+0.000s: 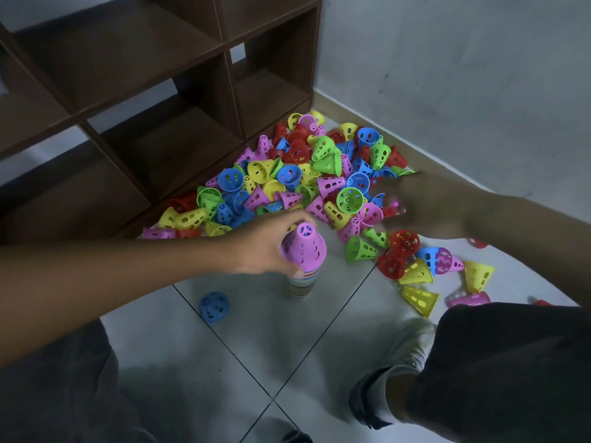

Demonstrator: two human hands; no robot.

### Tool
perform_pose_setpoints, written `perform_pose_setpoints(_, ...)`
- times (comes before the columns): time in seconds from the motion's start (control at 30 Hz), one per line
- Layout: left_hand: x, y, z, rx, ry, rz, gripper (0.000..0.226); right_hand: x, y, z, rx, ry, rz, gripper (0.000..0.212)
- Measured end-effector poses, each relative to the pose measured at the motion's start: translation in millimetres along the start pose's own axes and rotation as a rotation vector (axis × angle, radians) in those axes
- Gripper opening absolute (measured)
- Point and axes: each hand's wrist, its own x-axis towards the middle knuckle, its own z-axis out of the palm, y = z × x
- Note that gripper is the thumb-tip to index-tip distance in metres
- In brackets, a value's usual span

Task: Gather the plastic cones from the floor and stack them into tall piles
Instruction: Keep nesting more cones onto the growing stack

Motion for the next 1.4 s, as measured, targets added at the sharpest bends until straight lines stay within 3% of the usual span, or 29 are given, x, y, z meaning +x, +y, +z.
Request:
perform_pose_setpoints(0.2, -3.8, 37.0, -20.4, 0.099, 0.061, 0.032, 0.074, -6.3, 15.8, -0.4, 0.033, 0.011, 0.047, 0.047)
perform_pose_setpoints(0.37, 8.0, 64.9, -16.5, 0.291, 0.108, 0.201, 0.052, -22.9, 36.0, 2.6, 0.056, -0.102, 0.096, 0.028)
perform_pose_setpoints(0.53, 44.3, 84.1, 16.1, 0.432, 0.168, 0.357, 0.028, -50.8, 58.4, 6.1, 0.120, -0.116, 0.210, 0.057)
perform_pose_setpoints(0.67, 76.2, 98.8, 47.8, 0.386, 0.188, 0.388, 0.024, -64.8, 89.4, 30.9, 0.154, -0.194, 0.303, 0.063)
perform_pose_setpoints(1.03, 169.2, 87.6, 157.6, 0.342, -0.001, 0.238, 0.040, -106.4, 190.8, 149.8, 0.322, -0.187, 0.519, 0.081)
perform_pose_setpoints(1.27, 219.2, 52.8, 221.2, 0.338, -0.187, 0.133, 0.065, -107.1, 234.4, 223.8, 0.158, -0.228, 0.472, 0.117)
perform_pose_setpoints(1.4, 232.3, 43.6, 252.0, 0.508, -0.339, 0.132, 0.083, -88.7, 251.8, 252.9, 0.050, -0.284, 0.381, 0.146)
